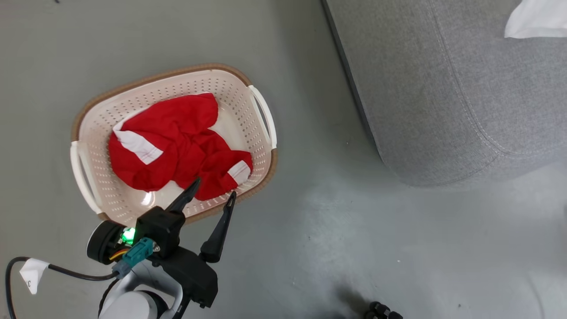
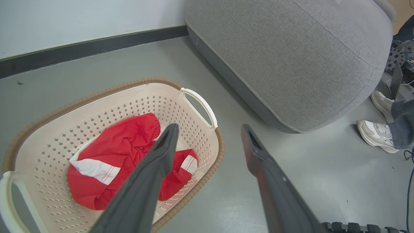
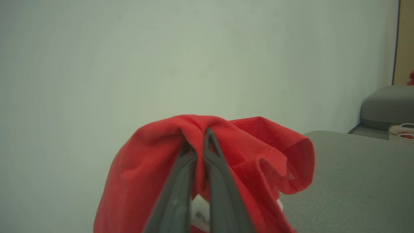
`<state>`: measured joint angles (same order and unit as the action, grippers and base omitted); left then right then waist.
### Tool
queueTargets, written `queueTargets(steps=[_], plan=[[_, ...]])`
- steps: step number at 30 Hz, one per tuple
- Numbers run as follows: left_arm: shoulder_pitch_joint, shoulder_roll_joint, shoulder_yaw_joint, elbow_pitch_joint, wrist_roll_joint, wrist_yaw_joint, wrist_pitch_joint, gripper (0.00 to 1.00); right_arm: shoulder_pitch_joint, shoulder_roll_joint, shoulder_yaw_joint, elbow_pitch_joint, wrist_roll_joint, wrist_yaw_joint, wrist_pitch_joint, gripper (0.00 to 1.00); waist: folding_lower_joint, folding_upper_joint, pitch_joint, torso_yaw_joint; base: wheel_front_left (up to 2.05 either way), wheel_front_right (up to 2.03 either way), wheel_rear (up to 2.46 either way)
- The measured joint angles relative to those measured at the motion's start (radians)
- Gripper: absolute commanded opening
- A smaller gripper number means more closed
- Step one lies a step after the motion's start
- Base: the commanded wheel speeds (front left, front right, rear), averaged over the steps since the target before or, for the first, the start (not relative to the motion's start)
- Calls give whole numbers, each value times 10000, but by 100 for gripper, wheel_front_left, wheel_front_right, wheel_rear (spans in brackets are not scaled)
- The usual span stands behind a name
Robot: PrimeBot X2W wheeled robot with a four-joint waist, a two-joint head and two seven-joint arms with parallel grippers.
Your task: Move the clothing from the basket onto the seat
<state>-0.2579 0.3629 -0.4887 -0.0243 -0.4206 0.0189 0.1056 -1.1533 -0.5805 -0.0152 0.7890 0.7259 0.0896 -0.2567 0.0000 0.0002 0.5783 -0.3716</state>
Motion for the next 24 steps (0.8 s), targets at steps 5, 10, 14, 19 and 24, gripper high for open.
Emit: queueTargets(steps=[5, 10, 14, 19, 24], plan=[[31, 190, 50, -330, 13, 90, 257, 100, -46, 15, -412, 571, 272, 86, 0, 0, 1, -1, 385, -235, 0, 0, 0], [22, 334, 117, -608, 96, 169, 481, 100, -33, 107, -744, 1162, 437, 163, 0, 0, 1, -1, 794, -428, 0, 0, 0], [12, 483, 194, -826, 127, 196, 673, 100, -19, 255, -909, 1524, 495, 178, 0, 0, 0, 0, 1111, -539, 0, 0, 0], [11, 658, 242, -1104, 184, 267, 882, 100, -20, 514, -1001, 1820, 497, 251, 0, 0, 1, -1, 1505, -610, 0, 0, 0], [-3, 686, 247, -1296, 339, 345, 1051, 100, -56, 742, -1026, 2077, 481, 255, 0, 0, 1, 0, 1880, -596, 0, 0, 0]])
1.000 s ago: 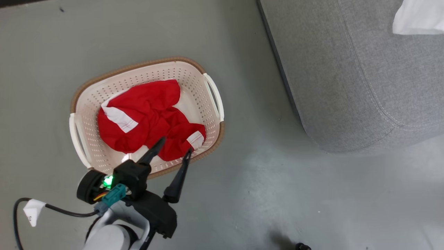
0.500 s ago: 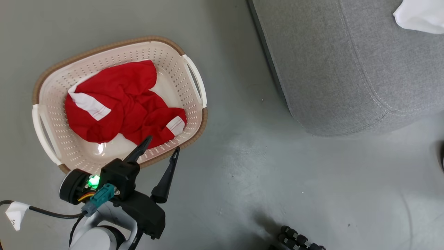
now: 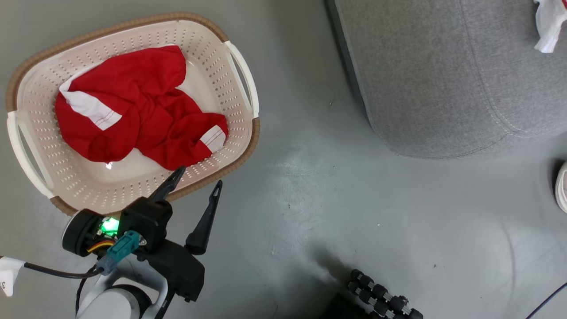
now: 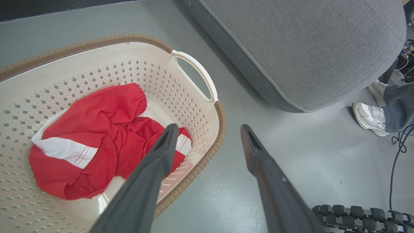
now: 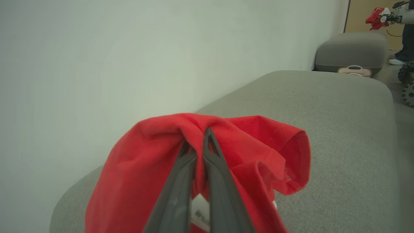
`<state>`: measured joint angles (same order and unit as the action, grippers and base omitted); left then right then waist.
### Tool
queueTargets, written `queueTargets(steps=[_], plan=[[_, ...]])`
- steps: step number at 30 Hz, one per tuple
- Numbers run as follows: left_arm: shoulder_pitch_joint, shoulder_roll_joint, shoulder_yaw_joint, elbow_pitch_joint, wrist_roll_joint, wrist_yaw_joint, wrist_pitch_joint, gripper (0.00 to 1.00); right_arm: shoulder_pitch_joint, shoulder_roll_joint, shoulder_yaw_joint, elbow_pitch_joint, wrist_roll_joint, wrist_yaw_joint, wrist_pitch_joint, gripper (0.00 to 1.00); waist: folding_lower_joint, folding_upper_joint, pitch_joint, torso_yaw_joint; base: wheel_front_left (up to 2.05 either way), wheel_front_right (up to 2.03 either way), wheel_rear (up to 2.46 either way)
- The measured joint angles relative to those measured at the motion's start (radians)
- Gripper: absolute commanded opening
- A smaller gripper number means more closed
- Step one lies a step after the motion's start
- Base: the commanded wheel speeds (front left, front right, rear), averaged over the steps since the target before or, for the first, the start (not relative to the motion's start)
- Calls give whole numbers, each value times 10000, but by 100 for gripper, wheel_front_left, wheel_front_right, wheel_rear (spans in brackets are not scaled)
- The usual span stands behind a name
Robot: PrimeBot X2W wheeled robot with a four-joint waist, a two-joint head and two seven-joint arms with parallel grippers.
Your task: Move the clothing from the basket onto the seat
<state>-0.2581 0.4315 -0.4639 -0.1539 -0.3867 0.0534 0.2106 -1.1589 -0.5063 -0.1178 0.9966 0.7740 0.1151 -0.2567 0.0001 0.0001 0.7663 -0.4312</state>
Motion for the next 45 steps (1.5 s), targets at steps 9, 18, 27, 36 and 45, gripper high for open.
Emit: queueTargets(steps=[9, 18, 27, 36, 45], plan=[[-94, -42, 140, -138, 40, 102, 86, 100, -591, 533, 81, -27, -380, 40, 0, 0, 0, 0, 447, 226, 0, 0, 0], [-159, -69, 393, -336, 40, 261, 59, 100, -724, 443, -309, 90, -708, 42, 0, 0, -1, 0, 610, 337, 0, 0, 0], [-161, -94, 483, -357, 40, 272, -27, 100, -721, 499, -577, 228, -982, 52, -2, 100, -1, 0, 626, 293, 0, 0, 0], [-234, -483, 527, 138, 4, 318, -447, 100, -244, 625, -449, -378, -1787, 81, -2, 100, -1, 0, 136, 214, 0, 0, 0], [-322, -1248, 487, 1020, -399, 320, -1131, 100, 577, 1154, 236, -2019, -2552, 82, -2, 100, -1, 0, -694, 299, 0, 0, 0]])
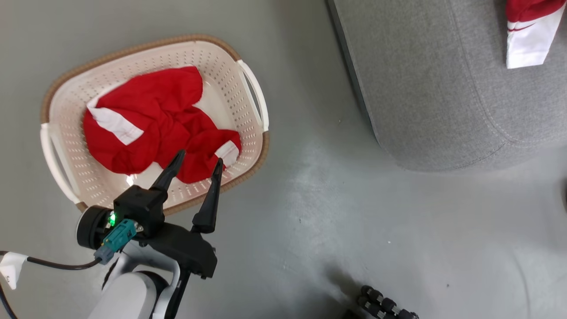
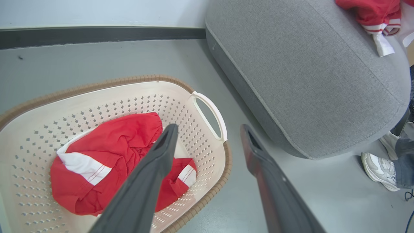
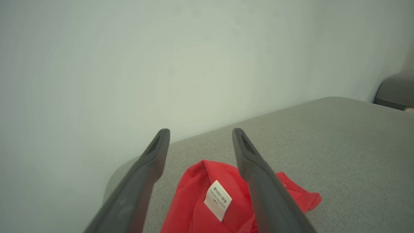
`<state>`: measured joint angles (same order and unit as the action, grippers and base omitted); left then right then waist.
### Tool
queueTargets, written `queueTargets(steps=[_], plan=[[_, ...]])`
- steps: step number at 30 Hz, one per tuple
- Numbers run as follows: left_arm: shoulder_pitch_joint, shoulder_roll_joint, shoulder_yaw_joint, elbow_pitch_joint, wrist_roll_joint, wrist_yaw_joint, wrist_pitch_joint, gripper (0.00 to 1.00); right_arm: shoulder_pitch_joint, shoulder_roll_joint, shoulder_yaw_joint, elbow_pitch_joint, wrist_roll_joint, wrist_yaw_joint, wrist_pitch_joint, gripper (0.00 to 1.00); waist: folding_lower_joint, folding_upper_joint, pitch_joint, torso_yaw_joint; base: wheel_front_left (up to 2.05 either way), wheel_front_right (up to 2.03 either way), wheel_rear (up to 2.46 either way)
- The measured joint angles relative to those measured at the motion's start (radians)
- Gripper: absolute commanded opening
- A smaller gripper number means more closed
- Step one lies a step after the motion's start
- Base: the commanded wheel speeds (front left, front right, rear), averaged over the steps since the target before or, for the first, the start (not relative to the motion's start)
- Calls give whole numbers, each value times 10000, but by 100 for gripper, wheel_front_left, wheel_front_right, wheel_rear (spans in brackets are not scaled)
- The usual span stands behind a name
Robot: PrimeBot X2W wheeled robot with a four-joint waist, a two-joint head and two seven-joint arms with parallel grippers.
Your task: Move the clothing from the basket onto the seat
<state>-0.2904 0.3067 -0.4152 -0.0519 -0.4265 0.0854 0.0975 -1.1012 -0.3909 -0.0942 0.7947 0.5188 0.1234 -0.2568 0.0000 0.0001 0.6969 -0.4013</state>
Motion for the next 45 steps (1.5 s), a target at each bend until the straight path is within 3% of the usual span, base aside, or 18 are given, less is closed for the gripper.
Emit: queueTargets(steps=[7, 20, 30, 38, 45], plan=[[-245, -821, 261, 1012, -290, 40, -884, 100, 1332, 556, 926, -1705, -295, 0, 0, 100, -1, -3, -997, 425, 0, 0, 0], [-423, -1551, 600, 2807, -830, 25, -2169, 100, 3957, 692, 1965, -2265, -748, 0, 2, 100, -1, -2, -2580, 1888, 0, 0, 0], [-241, -1795, 786, 3965, -1083, -65, -2943, 100, 5406, 1129, 3068, -2313, -970, 0, 2, 100, -2, -3, -4014, 3015, 0, 0, 0], [163, -1894, 826, 4449, -1172, -159, -3135, 100, 6717, 1279, 2840, -2253, -976, 0, 4, 100, -1, -2, -4994, 3952, 0, 0, 0], [645, -1787, 1120, 4803, -1185, -159, -3296, 100, 7460, 1925, 2702, -2232, -970, 0, 4, 100, -1, -2, -5725, 4621, 0, 0, 0]])
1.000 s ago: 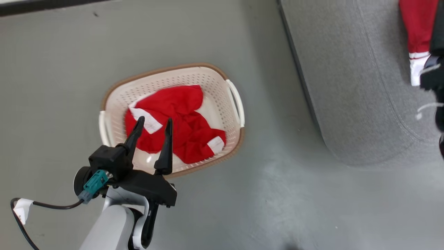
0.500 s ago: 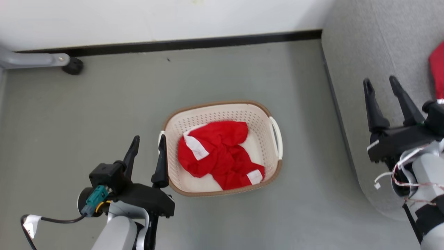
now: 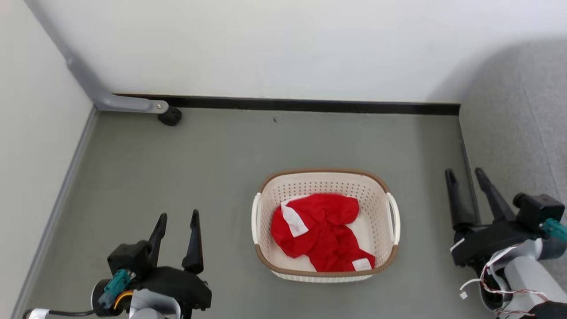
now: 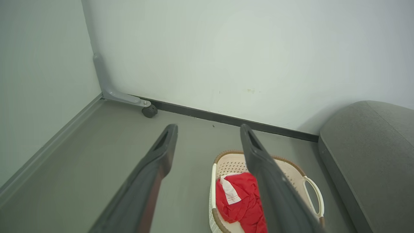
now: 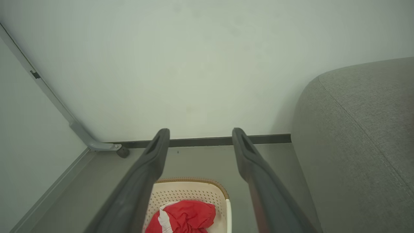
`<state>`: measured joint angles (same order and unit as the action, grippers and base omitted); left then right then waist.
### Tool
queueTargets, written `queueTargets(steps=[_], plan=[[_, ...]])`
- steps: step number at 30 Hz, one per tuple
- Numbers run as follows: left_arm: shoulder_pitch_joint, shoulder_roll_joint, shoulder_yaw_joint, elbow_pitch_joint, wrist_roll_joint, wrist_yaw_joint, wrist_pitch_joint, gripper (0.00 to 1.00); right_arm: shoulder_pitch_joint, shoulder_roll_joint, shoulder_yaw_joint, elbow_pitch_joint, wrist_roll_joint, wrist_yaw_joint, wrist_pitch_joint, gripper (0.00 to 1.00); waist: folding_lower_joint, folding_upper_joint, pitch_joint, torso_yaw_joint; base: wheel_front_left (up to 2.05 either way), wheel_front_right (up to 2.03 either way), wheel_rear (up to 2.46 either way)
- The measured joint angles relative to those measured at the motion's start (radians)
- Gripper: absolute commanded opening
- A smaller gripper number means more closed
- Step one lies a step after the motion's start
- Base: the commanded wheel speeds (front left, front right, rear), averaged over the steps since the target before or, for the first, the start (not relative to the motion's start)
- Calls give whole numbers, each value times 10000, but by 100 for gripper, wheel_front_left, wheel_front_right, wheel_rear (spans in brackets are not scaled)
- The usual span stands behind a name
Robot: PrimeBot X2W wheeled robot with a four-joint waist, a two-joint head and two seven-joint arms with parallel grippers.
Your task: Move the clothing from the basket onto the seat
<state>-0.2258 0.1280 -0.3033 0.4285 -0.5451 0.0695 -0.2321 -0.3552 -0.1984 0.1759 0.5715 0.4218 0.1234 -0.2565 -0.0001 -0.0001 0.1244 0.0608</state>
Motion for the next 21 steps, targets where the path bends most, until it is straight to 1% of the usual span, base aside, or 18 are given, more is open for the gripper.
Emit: queueTargets(steps=[4, 9, 21], plan=[[198, 69, 123, 157, -12, -2, -71, 100, 206, 211, 230, -56, -104, 0, 0, 100, 0, 0, -352, 240, 0, 0, 0], [332, 109, 236, 288, -6, -4, -115, 100, 551, 355, 366, -102, -374, 0, 0, 100, 0, 1, -699, 373, 0, 0, 0], [741, 151, 483, 554, -4, -81, -165, 100, 1324, 631, 128, -211, -531, 0, 0, 100, 1, 0, -1180, 125, 0, 0, 0]])
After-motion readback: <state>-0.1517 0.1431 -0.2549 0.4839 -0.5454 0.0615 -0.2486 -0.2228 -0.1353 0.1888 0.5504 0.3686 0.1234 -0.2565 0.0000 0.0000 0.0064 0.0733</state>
